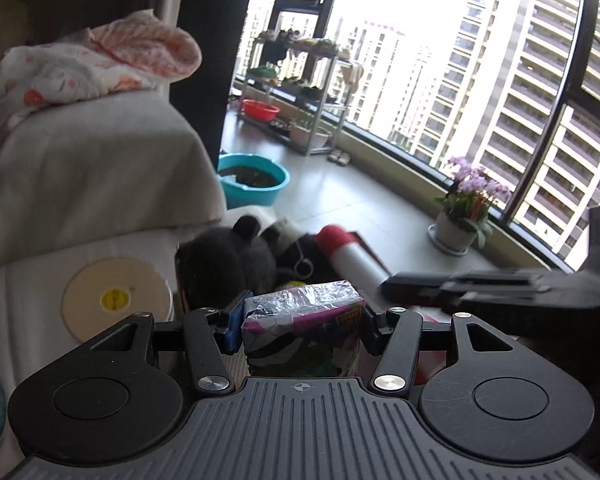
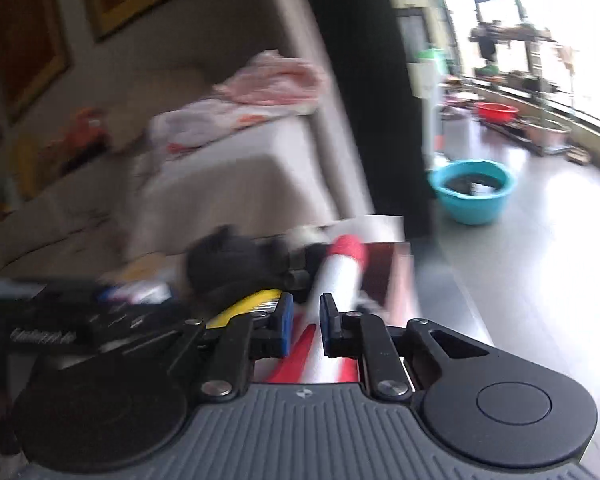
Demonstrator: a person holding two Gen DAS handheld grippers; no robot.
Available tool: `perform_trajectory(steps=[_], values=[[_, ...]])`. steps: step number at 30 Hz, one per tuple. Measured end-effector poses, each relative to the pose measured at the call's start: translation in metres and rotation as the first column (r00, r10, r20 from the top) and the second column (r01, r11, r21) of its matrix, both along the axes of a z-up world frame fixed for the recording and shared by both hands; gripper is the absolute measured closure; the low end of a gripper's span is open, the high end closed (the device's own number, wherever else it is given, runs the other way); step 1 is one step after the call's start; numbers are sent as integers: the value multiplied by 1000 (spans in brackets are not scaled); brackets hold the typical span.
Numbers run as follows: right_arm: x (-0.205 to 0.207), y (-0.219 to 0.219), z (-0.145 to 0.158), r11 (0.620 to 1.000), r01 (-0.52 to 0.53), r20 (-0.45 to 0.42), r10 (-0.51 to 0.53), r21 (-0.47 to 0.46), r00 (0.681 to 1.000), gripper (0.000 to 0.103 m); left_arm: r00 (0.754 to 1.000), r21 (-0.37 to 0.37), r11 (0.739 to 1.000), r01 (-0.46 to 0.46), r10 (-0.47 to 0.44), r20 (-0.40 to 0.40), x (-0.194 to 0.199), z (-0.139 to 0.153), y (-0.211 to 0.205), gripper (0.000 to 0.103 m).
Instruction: Organize soft objects
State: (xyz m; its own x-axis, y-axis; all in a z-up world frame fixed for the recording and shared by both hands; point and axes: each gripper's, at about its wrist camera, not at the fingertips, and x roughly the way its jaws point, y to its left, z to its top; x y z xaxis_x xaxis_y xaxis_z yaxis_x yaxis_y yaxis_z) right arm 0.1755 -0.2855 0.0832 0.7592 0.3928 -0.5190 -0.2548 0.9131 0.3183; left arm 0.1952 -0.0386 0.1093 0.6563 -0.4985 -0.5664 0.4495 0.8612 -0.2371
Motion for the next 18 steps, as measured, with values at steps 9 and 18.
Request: perform_trajectory(steps=[9,18], values=[[10,49,-4,992,-125,-63,125,-2,990,90,999,31,999,42,-42,-23,6,19,6,44],[-53,51,34,947,-198,189,249,-253,950,61,999,151,988,34,-28,-37,21,-6,-22,45]])
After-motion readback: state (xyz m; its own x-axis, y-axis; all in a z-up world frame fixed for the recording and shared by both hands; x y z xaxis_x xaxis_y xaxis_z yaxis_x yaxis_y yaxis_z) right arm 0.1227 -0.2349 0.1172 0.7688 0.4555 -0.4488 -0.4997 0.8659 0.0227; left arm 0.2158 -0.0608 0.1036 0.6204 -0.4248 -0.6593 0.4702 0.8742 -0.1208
